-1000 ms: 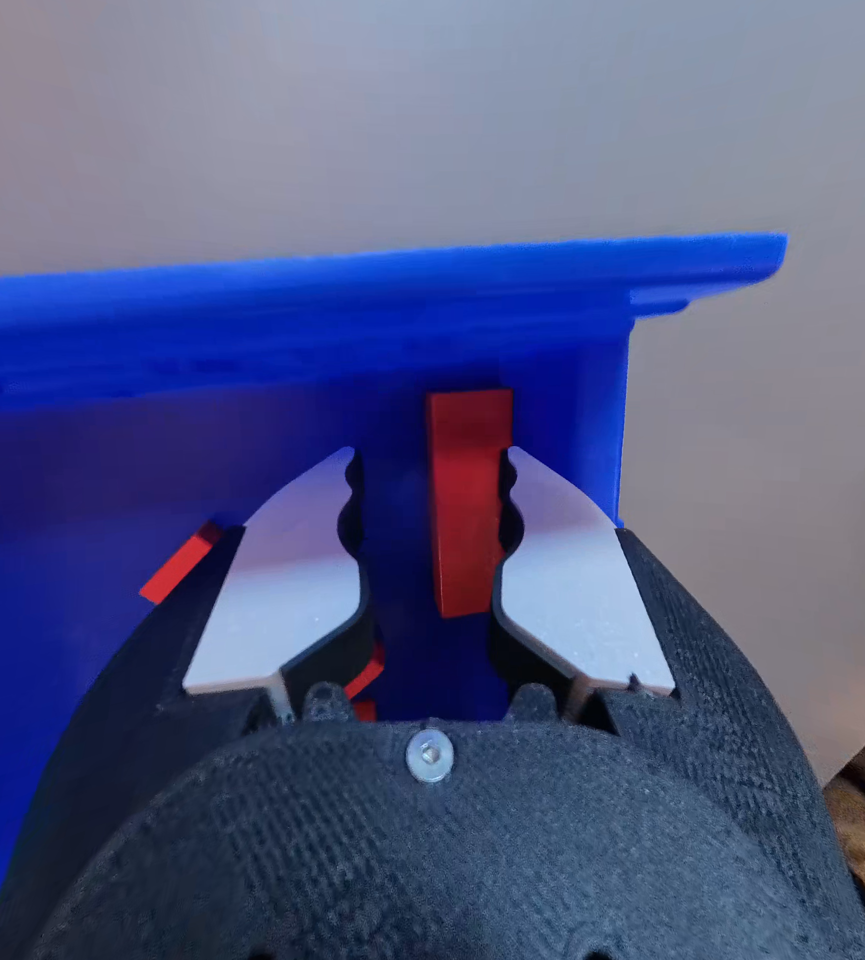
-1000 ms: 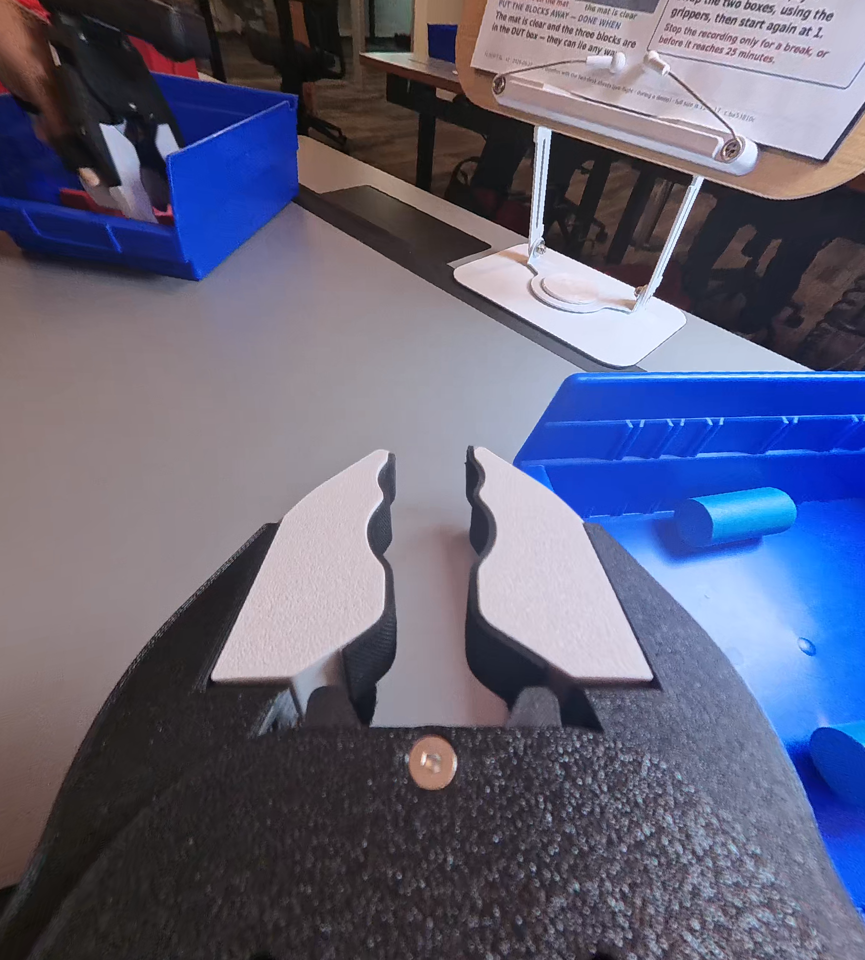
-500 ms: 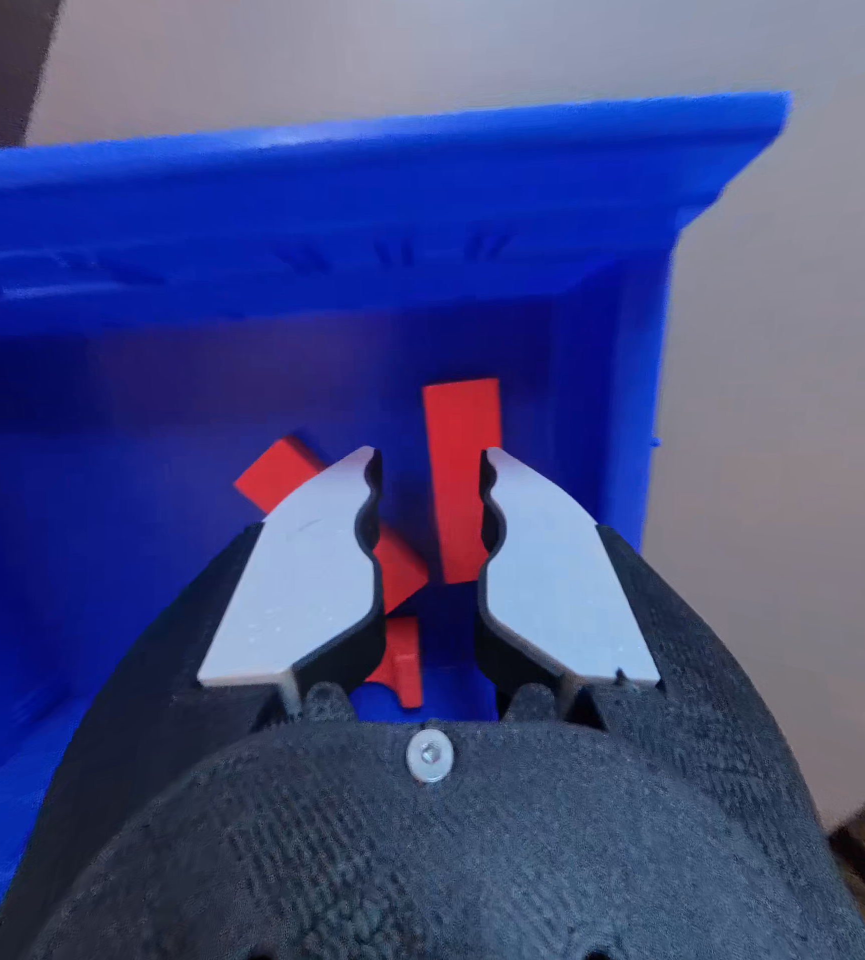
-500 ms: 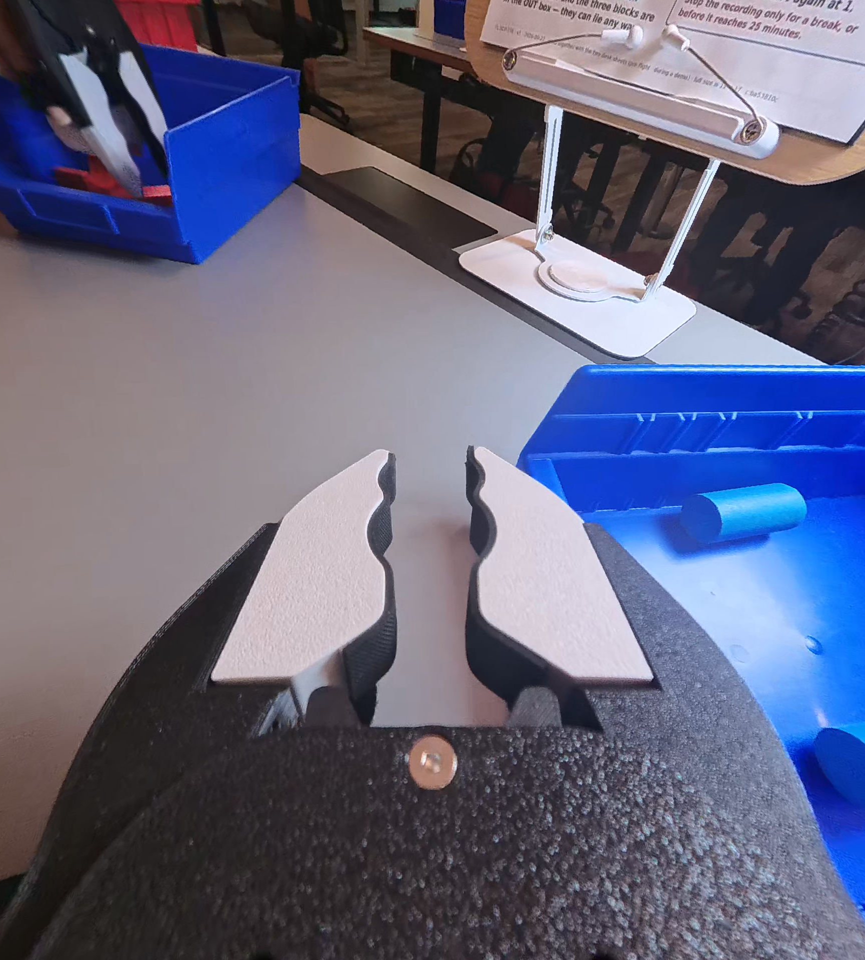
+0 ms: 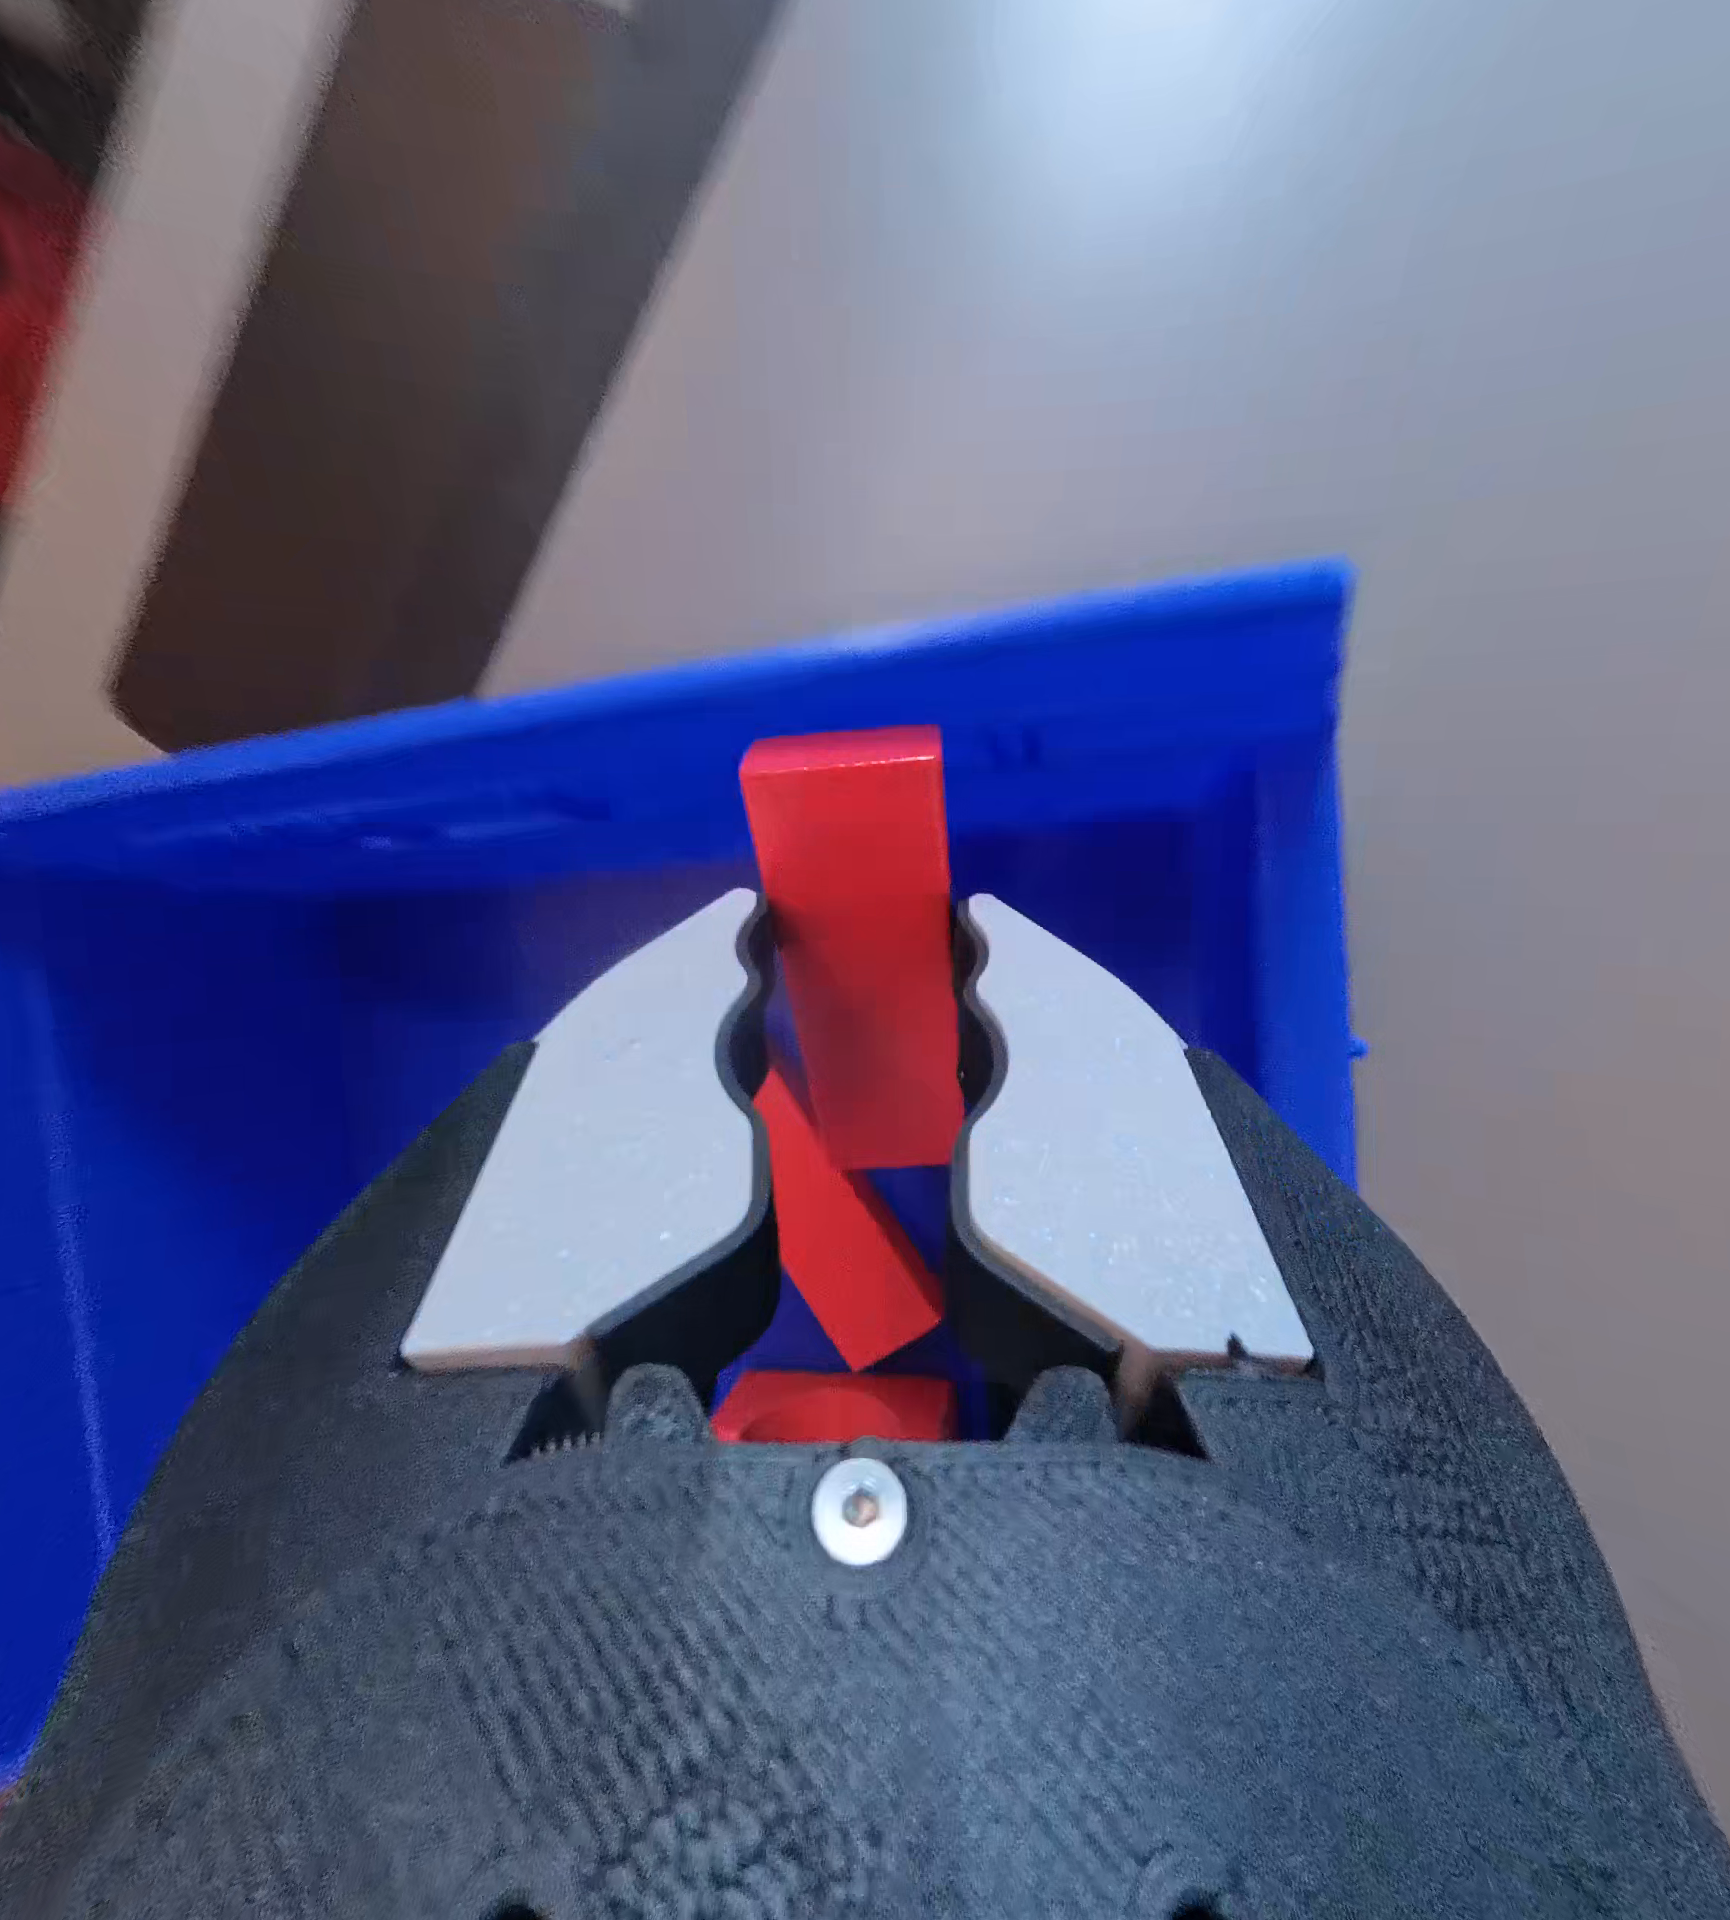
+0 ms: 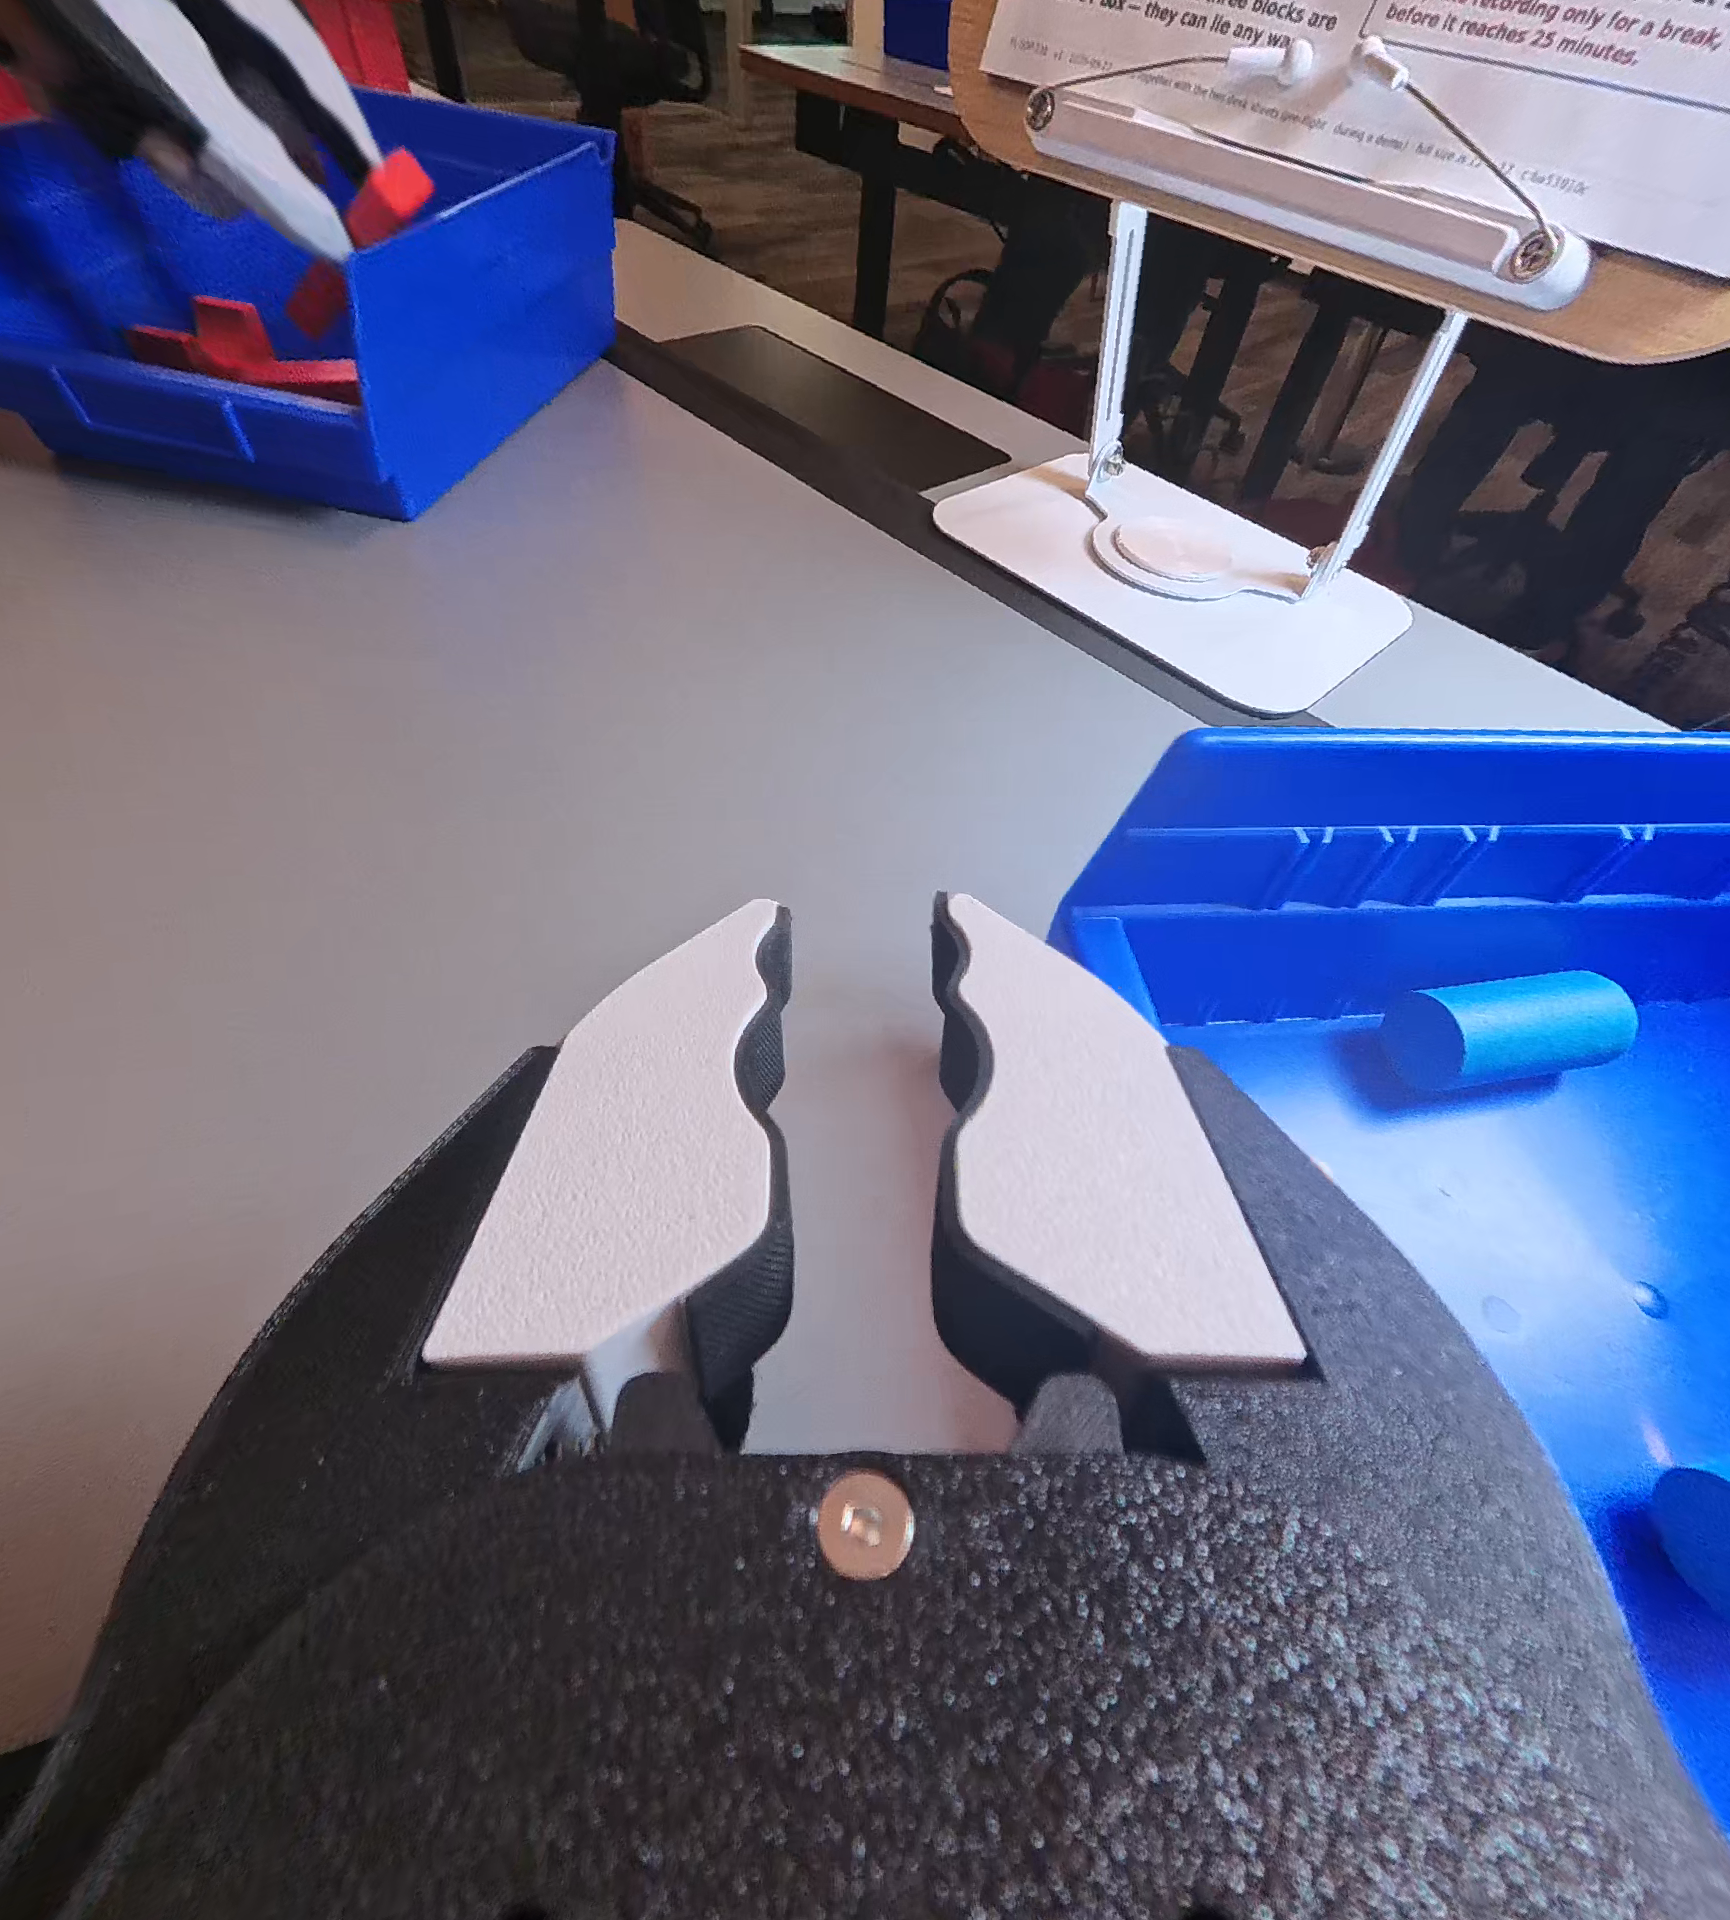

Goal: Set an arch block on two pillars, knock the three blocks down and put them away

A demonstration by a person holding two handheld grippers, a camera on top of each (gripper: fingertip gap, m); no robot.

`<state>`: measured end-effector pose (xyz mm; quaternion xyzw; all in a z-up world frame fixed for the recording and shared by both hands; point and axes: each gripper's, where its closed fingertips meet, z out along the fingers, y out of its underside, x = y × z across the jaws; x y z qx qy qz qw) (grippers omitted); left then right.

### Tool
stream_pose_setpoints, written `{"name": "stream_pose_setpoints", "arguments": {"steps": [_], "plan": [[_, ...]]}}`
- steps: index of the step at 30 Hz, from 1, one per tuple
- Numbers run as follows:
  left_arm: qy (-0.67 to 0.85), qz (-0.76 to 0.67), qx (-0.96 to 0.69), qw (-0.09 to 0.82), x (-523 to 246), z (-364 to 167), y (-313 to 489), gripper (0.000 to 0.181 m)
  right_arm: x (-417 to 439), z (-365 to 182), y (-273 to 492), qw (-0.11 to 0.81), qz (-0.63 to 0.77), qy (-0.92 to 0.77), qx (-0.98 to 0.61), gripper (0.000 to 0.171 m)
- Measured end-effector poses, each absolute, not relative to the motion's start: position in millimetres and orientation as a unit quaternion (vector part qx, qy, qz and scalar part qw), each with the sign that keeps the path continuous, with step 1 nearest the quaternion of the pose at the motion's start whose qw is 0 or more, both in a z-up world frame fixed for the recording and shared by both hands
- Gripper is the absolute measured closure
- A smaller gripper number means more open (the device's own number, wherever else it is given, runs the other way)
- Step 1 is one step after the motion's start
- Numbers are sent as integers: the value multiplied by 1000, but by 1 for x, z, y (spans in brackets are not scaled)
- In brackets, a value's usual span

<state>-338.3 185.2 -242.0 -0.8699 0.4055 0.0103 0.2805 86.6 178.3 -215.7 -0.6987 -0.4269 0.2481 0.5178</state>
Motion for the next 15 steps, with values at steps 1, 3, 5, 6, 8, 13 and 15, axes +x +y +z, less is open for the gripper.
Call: {"name": "stream_pose_setpoints", "arguments": {"steps": [1, 3, 5, 6, 8, 13, 15], "plan": [[401, 2, -857, 323, -331, -224, 186, 148, 85, -216, 177, 516, 253, -428, -697, 145], [395, -32, -822, 410, -308, -188, 181, 148, 78, -213, 171, 514, 271, -432, -690, 145], [404, -86, -770, 487, -273, -157, 164, 148, 69, -206, 162, 517, 299, -438, -672, 142], [406, -114, -743, 519, -255, -146, 153, 148, 64, -201, 155, 521, 315, -443, -658, 140], [415, -184, -694, 559, -214, -135, 128, 148, 53, -189, 140, 528, 347, -453, -629, 136], [454, -331, -608, 560, -110, -160, 73, 148, 24, -165, 102, 531, 410, -474, -570, 130], [475, -364, -604, 527, -77, -179, 58, 148, 10, -163, 81, 506, 444, -492, -552, 127]]}}
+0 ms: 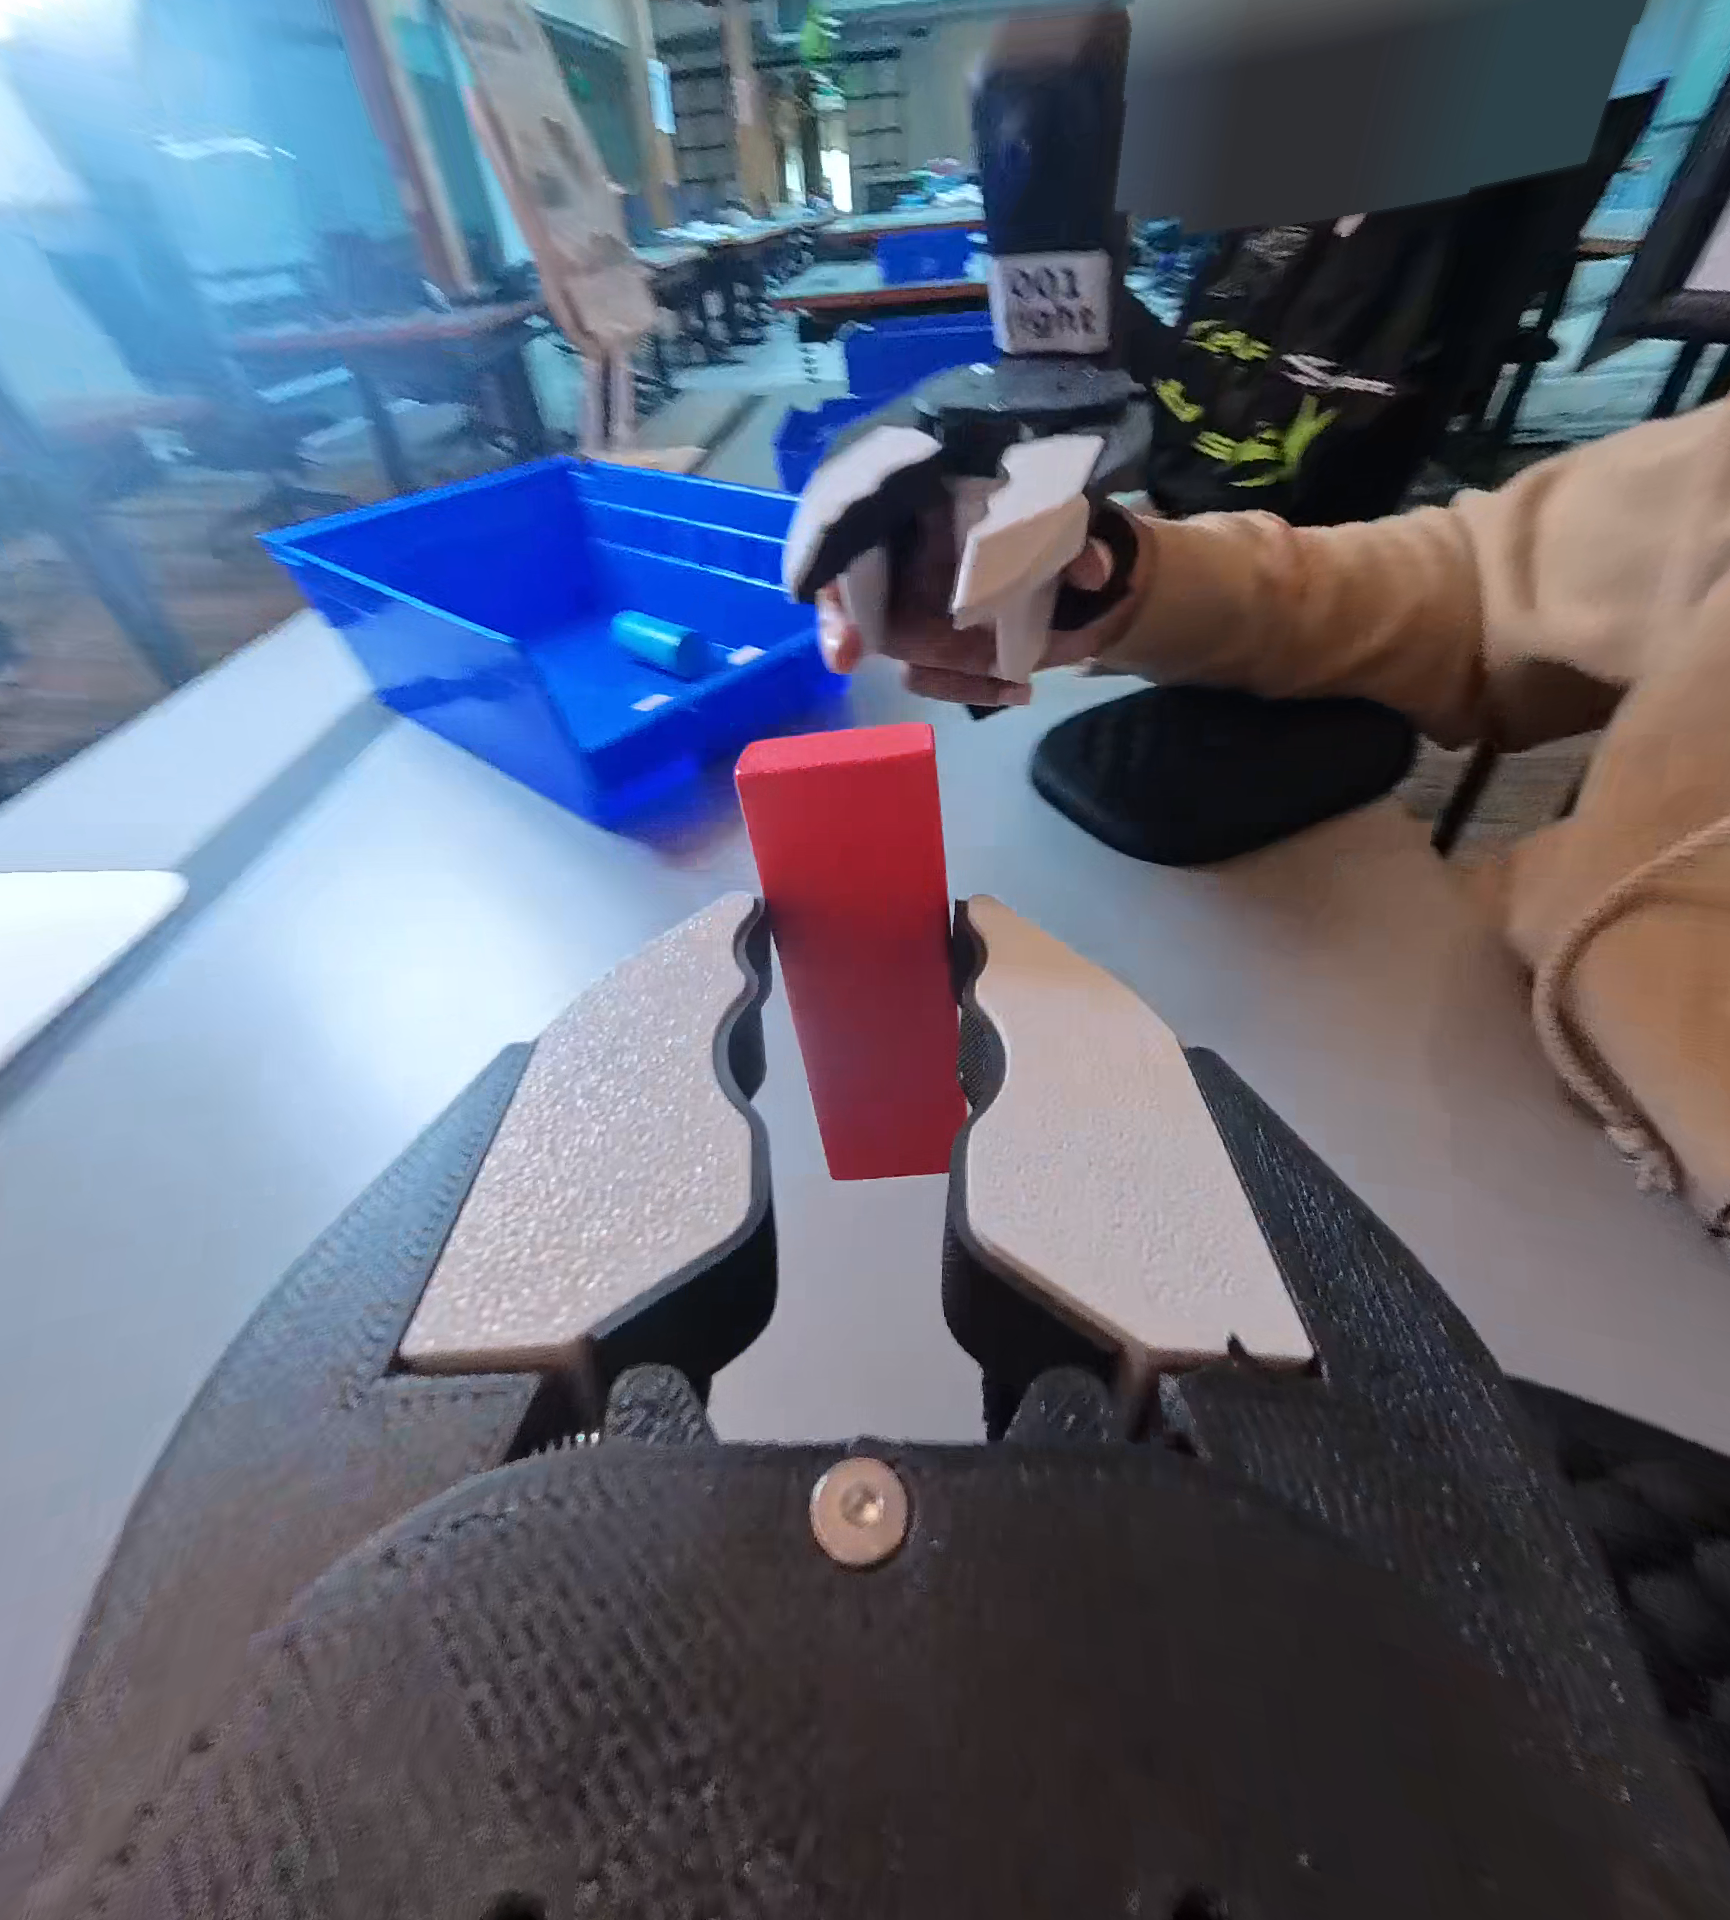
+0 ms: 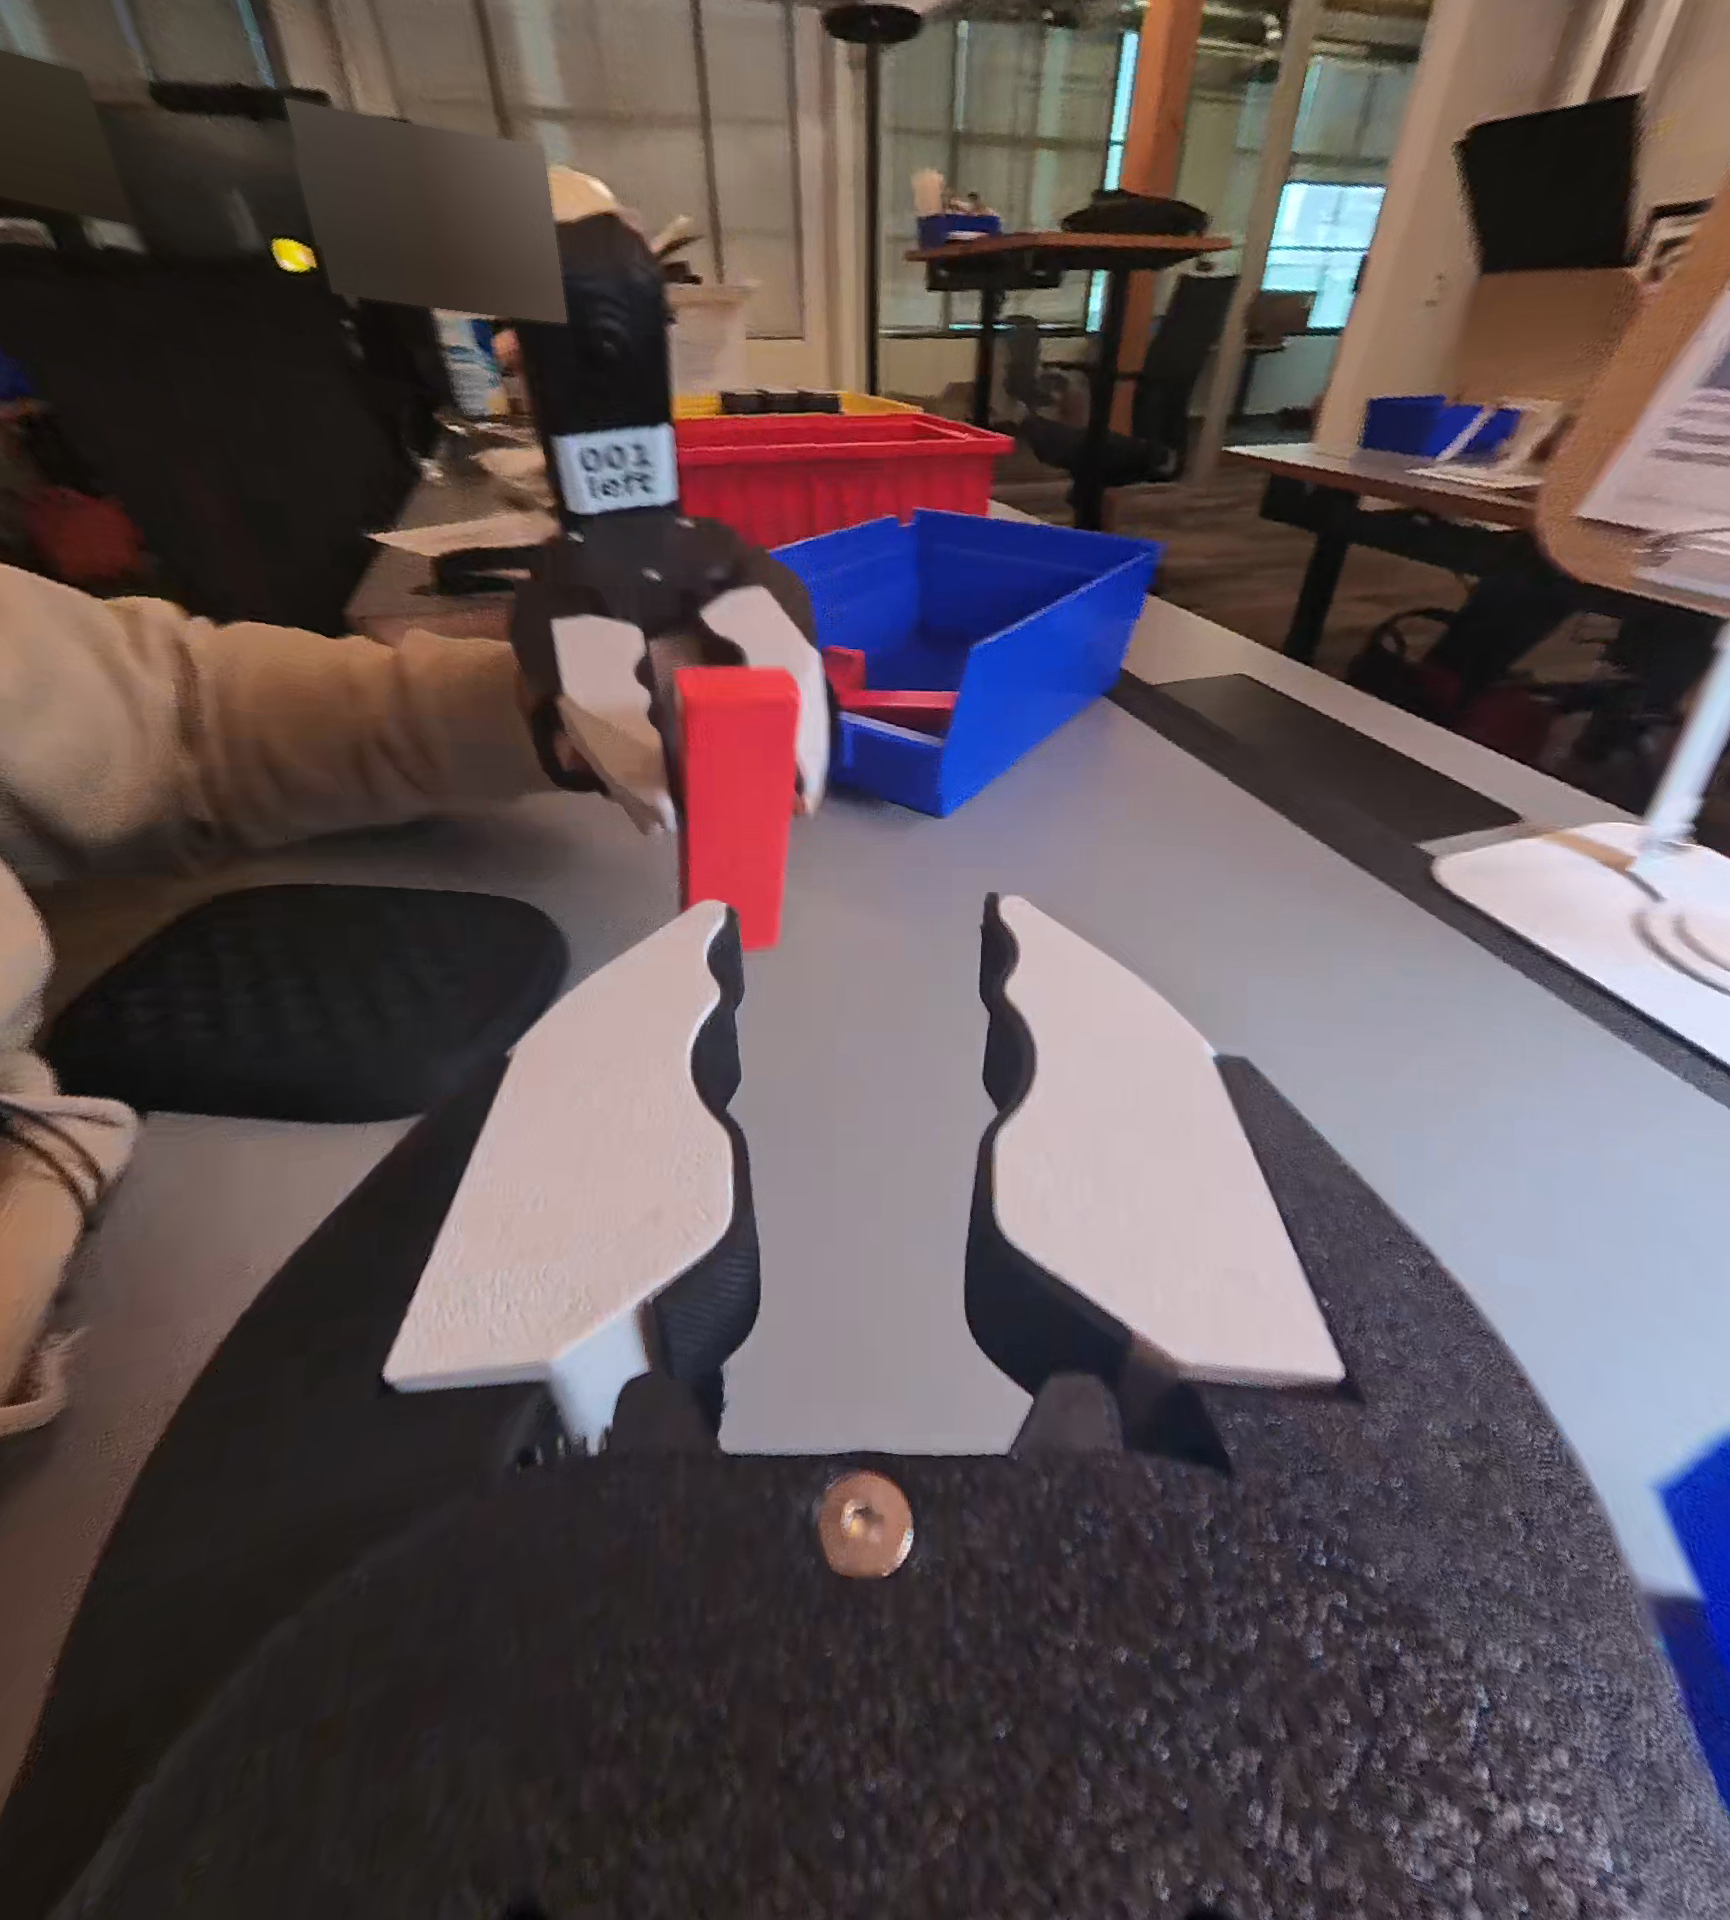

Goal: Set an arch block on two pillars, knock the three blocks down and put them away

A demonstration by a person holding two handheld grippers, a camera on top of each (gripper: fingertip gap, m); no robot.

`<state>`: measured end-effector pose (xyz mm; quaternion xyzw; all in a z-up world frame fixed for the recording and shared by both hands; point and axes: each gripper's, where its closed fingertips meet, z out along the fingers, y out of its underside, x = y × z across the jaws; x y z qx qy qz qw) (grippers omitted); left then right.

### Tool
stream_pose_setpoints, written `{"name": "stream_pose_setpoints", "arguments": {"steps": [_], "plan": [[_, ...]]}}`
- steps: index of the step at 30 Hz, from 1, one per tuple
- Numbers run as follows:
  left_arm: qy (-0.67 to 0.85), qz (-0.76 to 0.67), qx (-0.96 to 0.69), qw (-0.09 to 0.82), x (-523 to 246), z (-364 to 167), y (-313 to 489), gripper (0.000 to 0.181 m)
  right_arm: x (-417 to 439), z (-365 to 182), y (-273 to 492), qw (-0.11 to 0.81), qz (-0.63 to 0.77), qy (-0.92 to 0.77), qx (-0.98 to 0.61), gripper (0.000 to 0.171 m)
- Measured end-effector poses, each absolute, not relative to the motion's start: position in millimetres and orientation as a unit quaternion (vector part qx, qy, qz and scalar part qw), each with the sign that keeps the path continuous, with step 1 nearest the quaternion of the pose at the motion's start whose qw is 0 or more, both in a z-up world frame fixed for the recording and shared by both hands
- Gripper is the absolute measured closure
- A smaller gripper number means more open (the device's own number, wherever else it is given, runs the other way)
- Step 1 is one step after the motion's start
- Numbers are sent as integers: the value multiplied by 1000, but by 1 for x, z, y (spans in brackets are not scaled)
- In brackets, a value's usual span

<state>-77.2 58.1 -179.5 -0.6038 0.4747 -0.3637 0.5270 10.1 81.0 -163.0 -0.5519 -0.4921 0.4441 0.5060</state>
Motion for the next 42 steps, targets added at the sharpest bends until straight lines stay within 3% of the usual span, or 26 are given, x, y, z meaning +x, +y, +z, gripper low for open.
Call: {"name": "stream_pose_setpoints", "arguments": {"steps": [7, 12, 25, 37, 40, 42], "plan": [[498, -382, -593, 504, -20, -209, 32, 148, -26, -191, 35, 433, 458, -564, -534, 122], [508, -371, -599, 496, -16, -224, 27, 148, -29, -199, 27, 398, 471, -575, -538, 133], [534, -308, -623, 481, -17, -242, 30, 149, -26, -222, 27, 292, 292, -738, -534, 137], [513, -281, -623, 519, -24, -232, 38, 149, -32, -211, 36, 250, 232, -777, -529, 138], [496, -288, -623, 532, -27, -224, 41, 134, -27, -193, 54, 236, 211, -790, -526, 138], [480, -301, -628, 533, -33, -221, 44, 135, -20, -185, 76, 222, 184, -792, -539, 138]]}}
